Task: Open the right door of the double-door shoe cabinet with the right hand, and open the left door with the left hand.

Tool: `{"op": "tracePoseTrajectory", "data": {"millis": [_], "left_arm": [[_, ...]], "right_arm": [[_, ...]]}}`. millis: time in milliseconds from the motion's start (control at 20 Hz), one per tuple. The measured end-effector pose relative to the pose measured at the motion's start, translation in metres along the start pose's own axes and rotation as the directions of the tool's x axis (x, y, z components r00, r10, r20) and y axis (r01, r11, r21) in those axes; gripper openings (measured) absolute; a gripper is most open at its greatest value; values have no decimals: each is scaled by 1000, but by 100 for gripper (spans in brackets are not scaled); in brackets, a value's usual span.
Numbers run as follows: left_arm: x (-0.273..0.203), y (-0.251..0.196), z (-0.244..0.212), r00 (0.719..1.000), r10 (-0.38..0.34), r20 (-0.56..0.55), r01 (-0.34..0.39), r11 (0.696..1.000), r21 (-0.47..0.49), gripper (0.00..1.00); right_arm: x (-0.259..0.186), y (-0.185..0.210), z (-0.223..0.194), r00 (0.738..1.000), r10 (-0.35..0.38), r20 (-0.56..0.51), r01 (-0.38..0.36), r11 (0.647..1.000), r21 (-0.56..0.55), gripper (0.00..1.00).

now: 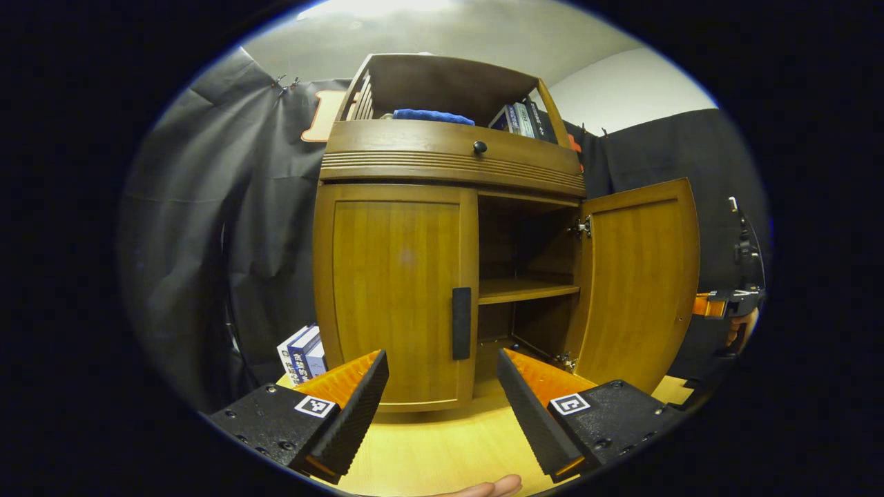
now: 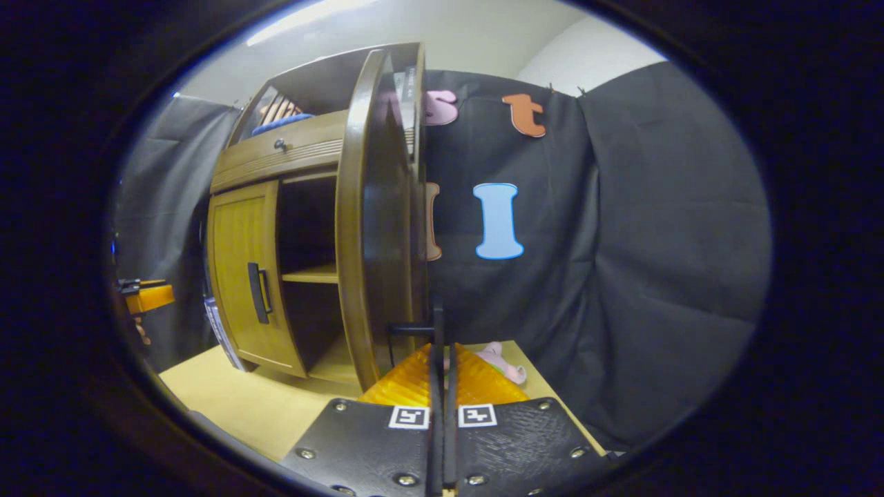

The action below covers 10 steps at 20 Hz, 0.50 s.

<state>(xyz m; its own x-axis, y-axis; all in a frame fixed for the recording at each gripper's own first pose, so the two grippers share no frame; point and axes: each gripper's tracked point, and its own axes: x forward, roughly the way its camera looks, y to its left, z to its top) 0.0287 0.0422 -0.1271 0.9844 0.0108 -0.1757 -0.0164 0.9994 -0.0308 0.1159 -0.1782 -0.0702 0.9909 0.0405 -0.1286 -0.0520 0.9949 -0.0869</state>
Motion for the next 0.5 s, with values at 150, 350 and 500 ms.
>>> {"op": "tracePoseTrajectory", "data": {"millis": [150,350,500], "left_arm": [[12,-1,-2,1000,9,1,-9,1000,20,97],[35,-1,-5,1000,25,9,-26,1000,10,97],[66,-9,-7,1000,-3,17,3,1000,9,97]], "right_arm": [[4,-4,-1,999,35,10,-35,999,-12,1],[2,-4,0,1000,27,1,-27,999,-19,1],[-1,4,-3,1000,17,-7,-18,999,-33,3]]}}
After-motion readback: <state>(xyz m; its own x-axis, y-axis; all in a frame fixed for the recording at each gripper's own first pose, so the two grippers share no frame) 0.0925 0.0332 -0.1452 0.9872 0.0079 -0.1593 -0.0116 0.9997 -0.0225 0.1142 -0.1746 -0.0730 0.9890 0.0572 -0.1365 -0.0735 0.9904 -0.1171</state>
